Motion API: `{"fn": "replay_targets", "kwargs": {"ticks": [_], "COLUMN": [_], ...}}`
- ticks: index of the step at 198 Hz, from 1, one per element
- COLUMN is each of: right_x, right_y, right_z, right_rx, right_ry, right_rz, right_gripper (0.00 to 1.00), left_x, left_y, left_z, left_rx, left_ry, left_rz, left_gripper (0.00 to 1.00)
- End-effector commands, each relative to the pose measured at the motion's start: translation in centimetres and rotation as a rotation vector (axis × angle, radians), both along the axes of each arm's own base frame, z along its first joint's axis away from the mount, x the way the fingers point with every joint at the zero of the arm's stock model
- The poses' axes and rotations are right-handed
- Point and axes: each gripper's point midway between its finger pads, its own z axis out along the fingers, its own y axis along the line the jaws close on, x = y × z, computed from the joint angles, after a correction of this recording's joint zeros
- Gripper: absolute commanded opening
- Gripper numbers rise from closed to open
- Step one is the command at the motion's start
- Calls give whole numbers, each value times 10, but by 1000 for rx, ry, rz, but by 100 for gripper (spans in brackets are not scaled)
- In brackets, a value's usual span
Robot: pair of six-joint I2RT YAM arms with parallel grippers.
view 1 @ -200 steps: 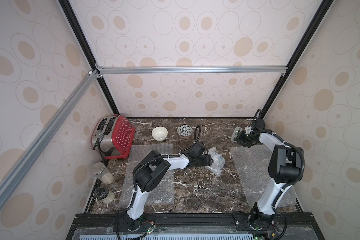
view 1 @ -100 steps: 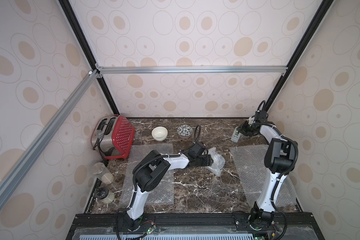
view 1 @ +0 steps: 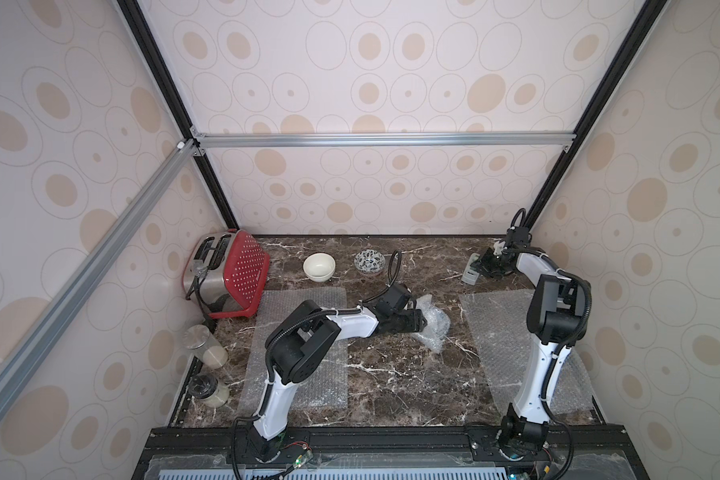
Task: Wrap bowls in bubble wrap
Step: Tear off the tape using the Tape Cutter.
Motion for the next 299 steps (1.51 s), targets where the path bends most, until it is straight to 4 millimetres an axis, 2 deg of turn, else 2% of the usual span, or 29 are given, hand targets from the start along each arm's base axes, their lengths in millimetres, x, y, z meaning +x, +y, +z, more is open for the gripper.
{"fn": "replay_targets", "kwargs": {"ticks": [1,42,99,121,153,179,232,299], "right_x": [-6,-4,3,3,2,0,-13,-41], "right_y": [2,6,13,14,15,15,19,28], "right_z": [-22,-27,-24,-19,-2,9,23,22], "right_rx": [12,38,85,90,82,75,79,105], "right_ry": [60,62,29,21,-9,-22,-48,-39], "right_rz": [7,15,41,46,53,58,62,70], "right_gripper": [29,29,20,15,7,5,2,2], "left_x": [-8,-8,-8,-7,-8,-8,-8,-10], "left_y": [11,12,12,11,12,11,13,16], "left_z": [-25,-25,-26,-25,-25,-26,-22,-22], "left_rx": [52,54,55,53,54,53,48,44], "left_ry": [54,55,55,56,56,58,48,46], "left_rz": [7,7,8,7,8,7,10,16], "left_gripper": [69,69,69,69,69,69,69,68]}}
